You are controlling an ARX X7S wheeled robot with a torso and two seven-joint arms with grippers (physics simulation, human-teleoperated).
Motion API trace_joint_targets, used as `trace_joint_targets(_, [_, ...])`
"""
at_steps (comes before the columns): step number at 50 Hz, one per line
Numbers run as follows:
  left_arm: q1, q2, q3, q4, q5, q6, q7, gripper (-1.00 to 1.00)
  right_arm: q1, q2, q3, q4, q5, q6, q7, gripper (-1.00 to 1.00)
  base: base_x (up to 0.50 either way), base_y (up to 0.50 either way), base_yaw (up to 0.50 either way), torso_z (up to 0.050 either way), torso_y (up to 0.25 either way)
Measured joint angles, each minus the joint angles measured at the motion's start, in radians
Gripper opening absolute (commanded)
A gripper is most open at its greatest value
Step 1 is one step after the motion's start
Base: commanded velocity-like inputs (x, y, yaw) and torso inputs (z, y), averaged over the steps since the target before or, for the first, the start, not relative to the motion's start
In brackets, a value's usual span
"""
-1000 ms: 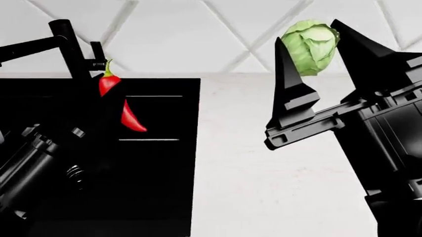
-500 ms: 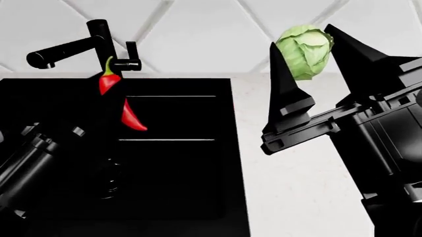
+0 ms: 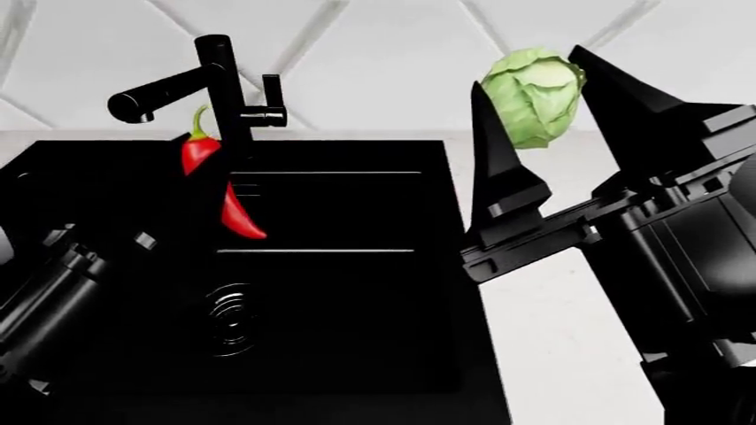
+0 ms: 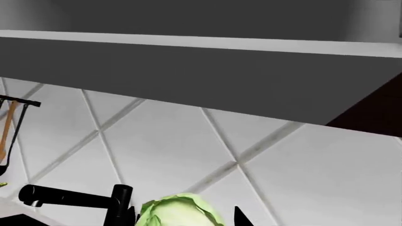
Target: Pick the chili pepper, brussel sprout from the counter and place them in the cabinet. Then close the cabinet.
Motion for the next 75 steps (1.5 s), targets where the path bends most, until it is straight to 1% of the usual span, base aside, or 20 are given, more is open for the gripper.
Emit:
trace_joint_targets(11, [-0.003, 0.001, 0.007, -0.002, 0.001, 0.001, 0.001, -1.00, 0.003, 0.011, 0.001, 0.001, 0.016, -0.016, 0.011, -1.00, 0.00, 0.00, 0.00, 0.001, 0.000])
trace_joint_targets(21, [0.003, 0.002, 0.009, -0.003, 0.004, 0.004, 0.007, -1.00, 0.012, 0.018, -0.019, -0.006, -0.002, -0.019, 0.015, -1.00, 0.15, 0.49, 0.00, 0.000, 0.001])
trace_joint_targets(34, [0.010, 0.001, 0.009, -0.007, 0.013, 0.008, 0.011, -1.00, 0.016, 0.031, -0.027, -0.007, 0.019, -0.040, 0.027, -1.00, 0.01, 0.00, 0.00, 0.000, 0.001])
trace_joint_targets(45, [0.012, 0.000, 0.013, -0.006, 0.014, 0.009, 0.014, -1.00, 0.018, 0.040, -0.036, -0.007, 0.022, -0.055, 0.031, -1.00, 0.29, 0.00, 0.00, 0.000, 0.001])
trace_joint_targets(57, [0.014, -0.001, 0.014, -0.006, 0.015, 0.013, 0.016, -1.00, 0.030, 0.037, -0.055, -0.001, 0.009, -0.067, 0.033, -1.00, 0.00, 0.00, 0.00, 0.001, 0.001])
trace_joint_targets(62, [0.018, -0.002, 0.010, -0.005, 0.013, 0.017, 0.018, -1.00, 0.077, 0.037, -0.068, -0.006, 0.029, -0.055, 0.054, -1.00, 0.00, 0.00, 0.00, 0.000, 0.000])
trace_joint_targets(68, [0.027, -0.003, 0.003, -0.005, 0.013, 0.023, 0.025, -1.00, 0.184, 0.045, -0.101, -0.018, 0.058, -0.048, 0.102, -1.00, 0.00, 0.00, 0.00, 0.000, 0.000])
trace_joint_targets(71, [0.032, -0.003, -0.001, -0.005, 0.013, 0.027, 0.029, -1.00, 0.257, 0.071, -0.163, -0.023, 0.055, -0.082, 0.137, -1.00, 0.00, 0.00, 0.00, 0.000, 0.003])
trace_joint_targets(75, [0.037, -0.002, -0.004, -0.007, 0.014, 0.031, 0.035, -1.00, 0.378, 0.118, -0.291, -0.028, 0.046, -0.150, 0.193, -1.00, 0.00, 0.00, 0.00, 0.000, 0.000])
